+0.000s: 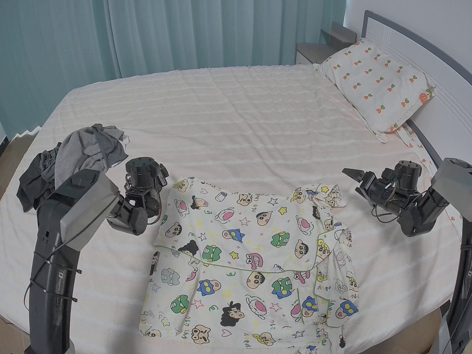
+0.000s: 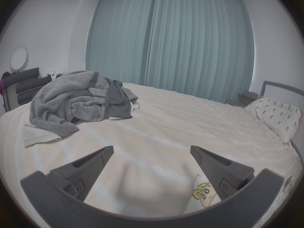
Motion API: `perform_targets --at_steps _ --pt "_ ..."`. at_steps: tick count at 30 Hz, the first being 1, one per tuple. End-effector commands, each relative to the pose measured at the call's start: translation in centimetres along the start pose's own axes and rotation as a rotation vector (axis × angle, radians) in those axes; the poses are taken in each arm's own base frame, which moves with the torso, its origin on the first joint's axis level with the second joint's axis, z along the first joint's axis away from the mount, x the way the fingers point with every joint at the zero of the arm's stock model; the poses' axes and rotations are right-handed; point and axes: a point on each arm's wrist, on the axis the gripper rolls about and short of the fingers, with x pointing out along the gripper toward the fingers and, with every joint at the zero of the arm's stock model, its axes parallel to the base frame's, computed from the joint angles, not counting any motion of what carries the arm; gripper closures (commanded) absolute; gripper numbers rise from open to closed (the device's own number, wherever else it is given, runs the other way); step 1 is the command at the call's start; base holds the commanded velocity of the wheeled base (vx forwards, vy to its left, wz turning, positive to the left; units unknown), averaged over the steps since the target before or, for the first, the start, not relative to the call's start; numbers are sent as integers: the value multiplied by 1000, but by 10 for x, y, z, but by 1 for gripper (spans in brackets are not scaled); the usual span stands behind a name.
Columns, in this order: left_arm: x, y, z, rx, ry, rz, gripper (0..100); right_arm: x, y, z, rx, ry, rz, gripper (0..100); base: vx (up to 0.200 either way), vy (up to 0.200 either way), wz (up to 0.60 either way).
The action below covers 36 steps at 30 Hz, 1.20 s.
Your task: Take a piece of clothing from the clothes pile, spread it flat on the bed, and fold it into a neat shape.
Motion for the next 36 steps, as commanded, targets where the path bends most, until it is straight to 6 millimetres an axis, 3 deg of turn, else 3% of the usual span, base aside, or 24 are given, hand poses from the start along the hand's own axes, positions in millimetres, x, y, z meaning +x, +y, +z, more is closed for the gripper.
perform_targets --at_steps 1,3,6,7,10,13,19,23,36 --pt "-90 41 85 -235 65 -89 0 -87 -13 -2 -17 121 28 0 0 0 0" --pt "-131 63 96 -314 168 -189 0 -106 -21 -15 -42 193 83 0 0 0 0" --pt "-169 82 101 -401 259 -262 0 -117 -29 -23 -11 244 115 0 0 0 0" --pt "-171 83 101 -407 264 -265 0 -117 -30 -24 -8 248 115 0 0 0 0" --pt "-221 103 100 -533 377 -341 0 -114 -47 -39 11 297 102 0 0 0 0" --pt "-243 115 94 -593 440 -350 0 -116 -58 -52 -42 338 103 0 0 0 0" --pt "-248 119 88 -644 500 -361 0 -115 -67 -74 -69 413 115 0 0 0 0" --pt "-244 118 81 -637 529 -342 0 -107 -60 -86 -79 461 142 0 0 0 0" --pt "-242 118 77 -636 546 -329 0 -83 -71 -92 -101 474 155 0 0 0 0"
